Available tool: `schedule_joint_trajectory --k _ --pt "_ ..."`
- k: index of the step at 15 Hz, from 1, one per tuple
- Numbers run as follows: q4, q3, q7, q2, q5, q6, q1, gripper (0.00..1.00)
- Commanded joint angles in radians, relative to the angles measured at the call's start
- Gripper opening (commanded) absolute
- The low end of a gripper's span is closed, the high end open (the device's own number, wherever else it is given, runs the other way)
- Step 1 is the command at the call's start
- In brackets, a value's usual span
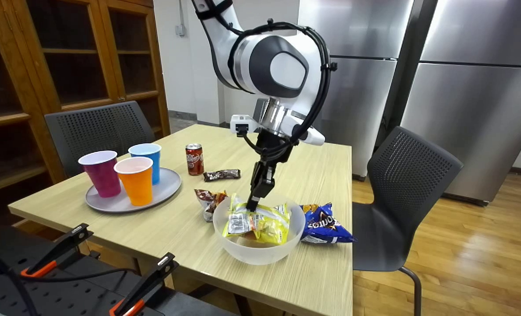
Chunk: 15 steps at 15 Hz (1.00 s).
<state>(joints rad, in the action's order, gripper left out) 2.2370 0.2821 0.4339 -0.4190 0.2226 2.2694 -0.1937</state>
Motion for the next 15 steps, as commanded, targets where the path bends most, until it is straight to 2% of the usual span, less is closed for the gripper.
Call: schedule_joint_trajectory --k 1,3,4,5,14,15 --pt "-0.066 -0.015 0.004 -0.034 0.006 -0.065 -0.008 0.00" --pt "-0.084 -0.016 0.001 -0.043 -0.002 -0.085 -0.005 0.00" --pt "-0.092 -0.018 -0.002 -0.047 -0.005 -0.095 -0.005 0.18" --pt "-0.097 -0.020 -0.004 -0.050 -0.005 -0.101 -0.004 0.27" --pt "-0.104 -0.024 -0.061 -0.011 -0.004 -0.120 -0.012 0.94" --pt "-0.105 -0.024 -0.070 -0.006 -0.003 -0.120 -0.014 0.99"
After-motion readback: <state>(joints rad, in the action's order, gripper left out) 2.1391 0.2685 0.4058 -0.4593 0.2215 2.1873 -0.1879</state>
